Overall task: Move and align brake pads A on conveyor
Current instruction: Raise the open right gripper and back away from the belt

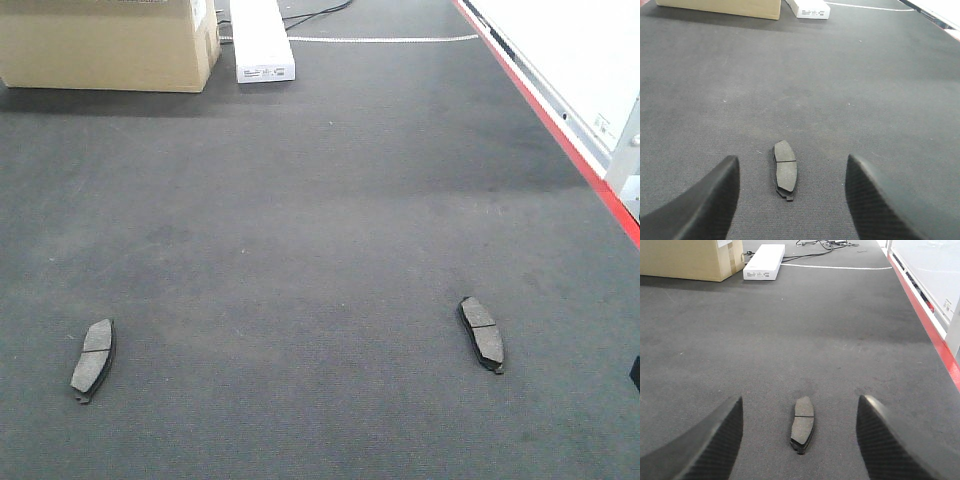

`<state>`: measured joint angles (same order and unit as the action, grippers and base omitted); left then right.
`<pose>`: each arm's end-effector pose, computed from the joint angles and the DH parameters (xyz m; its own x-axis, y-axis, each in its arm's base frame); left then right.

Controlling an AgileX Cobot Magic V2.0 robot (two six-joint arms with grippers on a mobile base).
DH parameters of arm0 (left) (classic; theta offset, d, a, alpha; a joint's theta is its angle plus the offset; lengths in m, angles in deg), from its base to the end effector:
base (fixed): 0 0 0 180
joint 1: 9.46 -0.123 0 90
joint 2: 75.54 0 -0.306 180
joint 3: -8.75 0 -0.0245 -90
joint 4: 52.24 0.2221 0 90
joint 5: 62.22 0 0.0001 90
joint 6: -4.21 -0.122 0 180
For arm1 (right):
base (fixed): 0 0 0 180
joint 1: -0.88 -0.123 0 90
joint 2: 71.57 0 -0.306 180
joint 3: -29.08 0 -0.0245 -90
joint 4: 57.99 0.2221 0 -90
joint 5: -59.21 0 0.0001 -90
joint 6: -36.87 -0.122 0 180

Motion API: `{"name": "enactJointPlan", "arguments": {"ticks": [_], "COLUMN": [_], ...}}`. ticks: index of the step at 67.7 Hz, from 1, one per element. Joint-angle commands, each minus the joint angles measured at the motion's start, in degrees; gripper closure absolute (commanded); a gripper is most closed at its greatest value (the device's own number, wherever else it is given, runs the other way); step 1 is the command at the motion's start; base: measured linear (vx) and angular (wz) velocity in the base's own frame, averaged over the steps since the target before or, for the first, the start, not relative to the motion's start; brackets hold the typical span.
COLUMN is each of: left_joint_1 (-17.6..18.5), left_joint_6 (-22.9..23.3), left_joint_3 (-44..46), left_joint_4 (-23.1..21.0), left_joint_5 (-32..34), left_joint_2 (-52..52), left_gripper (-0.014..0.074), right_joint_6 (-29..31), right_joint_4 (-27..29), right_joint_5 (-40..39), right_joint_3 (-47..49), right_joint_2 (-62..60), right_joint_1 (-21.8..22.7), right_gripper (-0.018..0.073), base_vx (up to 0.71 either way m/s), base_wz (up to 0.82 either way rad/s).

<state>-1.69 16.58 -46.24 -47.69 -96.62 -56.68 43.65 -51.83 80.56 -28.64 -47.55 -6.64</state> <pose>0.0332 0.0010 0.2691 -0.3193 -0.1074 -0.9415 0.0456 0.9907 -0.1285 0.0544 0.0120 0.2762 -0.2195 -0.0473 -0.9745 -0.1725 0.9850 -0.0089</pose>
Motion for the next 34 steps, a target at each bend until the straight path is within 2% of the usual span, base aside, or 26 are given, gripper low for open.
{"name": "enactJointPlan", "arguments": {"ticks": [1, 34], "left_joint_1": [0.14, 0.14], "left_joint_6": [0.08, 0.08], "left_joint_3": [1.35, 1.35], "left_joint_4": [-0.18, -0.18], "left_joint_5": [3.73, 3.67], "left_joint_2": [0.57, 0.57], "left_gripper": [0.0146, 0.0146], "right_joint_6": [0.39, 0.39], "right_joint_4": [-0.03, -0.08], "right_joint_5": [-3.87, -3.87], "right_joint_3": [1.59, 1.59], "right_joint_2": [0.5, 0.97], "right_joint_1": [0.02, 0.02], "right_gripper": [0.0092, 0.0092], "base_vx": [0.0, -0.03], "base_wz": [0.0, 0.02]}}
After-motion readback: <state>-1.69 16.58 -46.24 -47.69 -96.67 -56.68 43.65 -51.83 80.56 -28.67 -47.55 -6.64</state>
